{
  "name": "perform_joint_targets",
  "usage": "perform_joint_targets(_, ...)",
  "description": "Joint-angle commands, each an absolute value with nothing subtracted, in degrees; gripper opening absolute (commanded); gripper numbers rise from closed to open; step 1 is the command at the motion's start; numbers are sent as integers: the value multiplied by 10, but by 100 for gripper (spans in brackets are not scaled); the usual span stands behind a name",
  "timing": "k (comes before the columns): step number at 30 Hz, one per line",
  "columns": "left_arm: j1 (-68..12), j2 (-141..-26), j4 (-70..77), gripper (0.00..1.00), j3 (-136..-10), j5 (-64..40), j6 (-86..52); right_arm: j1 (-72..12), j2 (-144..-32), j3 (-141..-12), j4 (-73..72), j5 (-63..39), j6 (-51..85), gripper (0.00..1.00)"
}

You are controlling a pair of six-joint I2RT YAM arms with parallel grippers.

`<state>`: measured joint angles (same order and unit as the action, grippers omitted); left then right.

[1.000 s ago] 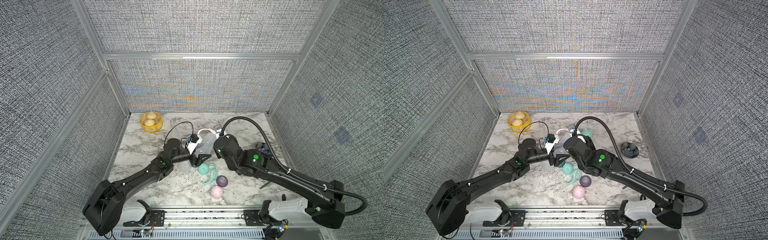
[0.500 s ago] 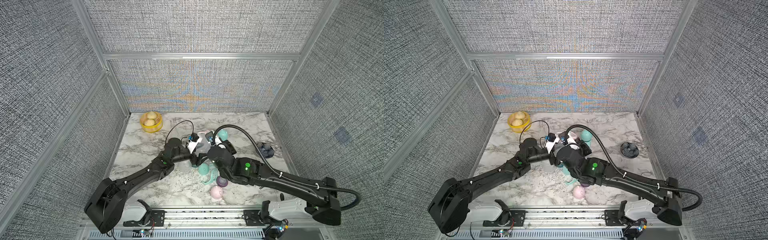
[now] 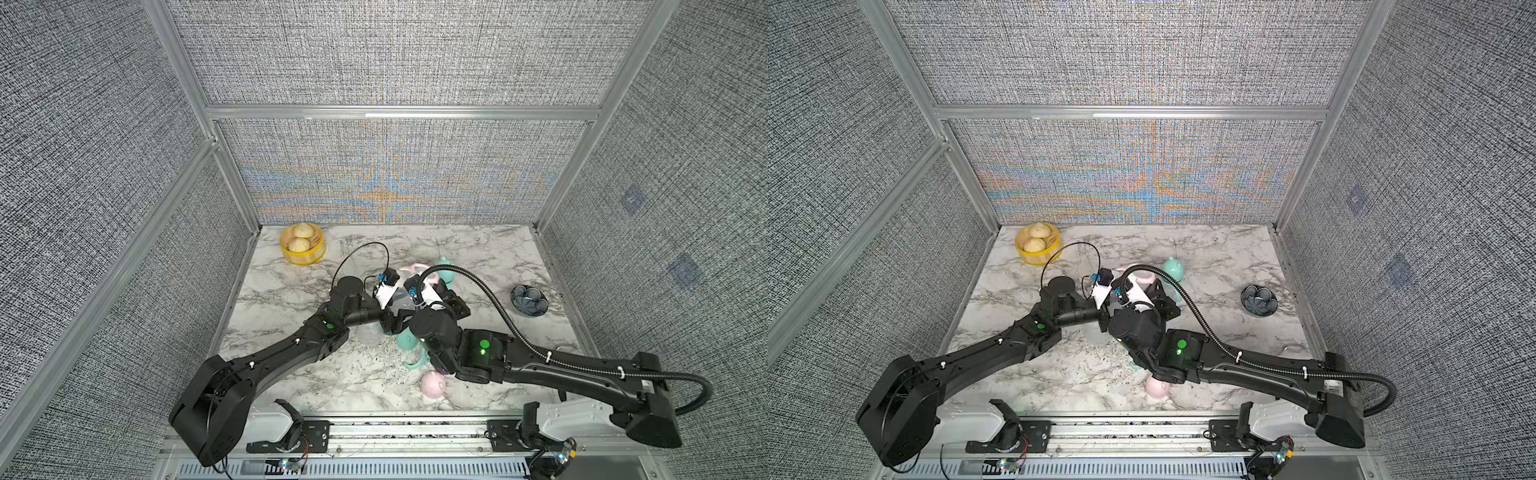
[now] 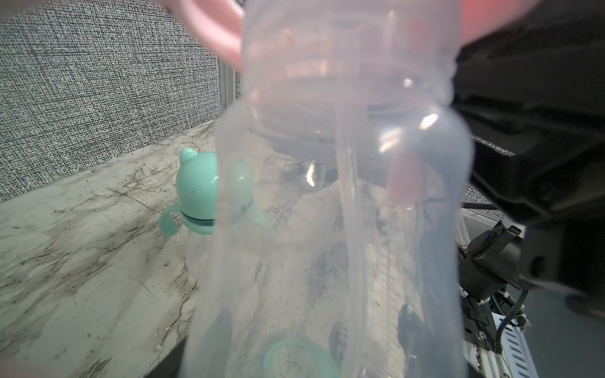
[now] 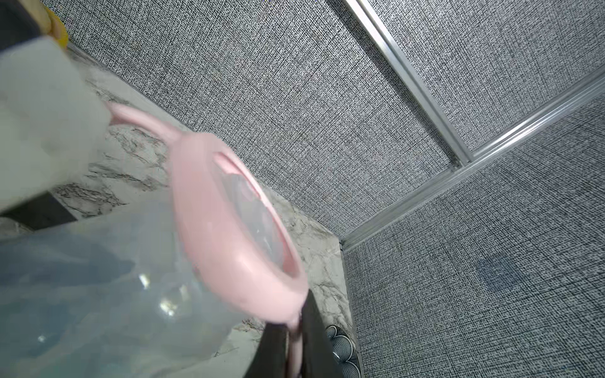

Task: Assemble the baby bottles
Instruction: Put on the handle of the baby bottle.

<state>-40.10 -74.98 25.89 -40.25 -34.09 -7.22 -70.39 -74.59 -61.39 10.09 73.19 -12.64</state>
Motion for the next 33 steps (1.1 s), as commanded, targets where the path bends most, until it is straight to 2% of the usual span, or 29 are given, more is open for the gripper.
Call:
perform_joint_targets(1, -401, -743, 322, 0, -403, -324, -87, -708, -741, -609, 81, 719, -133, 0)
perform_joint_targets(14, -401, -744, 339, 0, -398, -317, -95, -709, -735, -611, 63, 698, -152, 0)
perform_joint_targets(18, -401, -743, 347, 0, -392, -316, -87, -711, -731, -614, 67, 684, -149, 14)
perform_joint_targets(26, -401, -743, 387, 0, -371, -310, -81, -710, -694, -622, 110, 621, -117, 60)
perform_joint_targets(30, -401, -741, 407, 0, -359, -299, -81, -693, -669, -646, 209, 564, -39, 70)
perform_joint_targets(33, -400, -738, 410, 0, -354, -288, -77, -662, -640, -658, 297, 477, 30, 74)
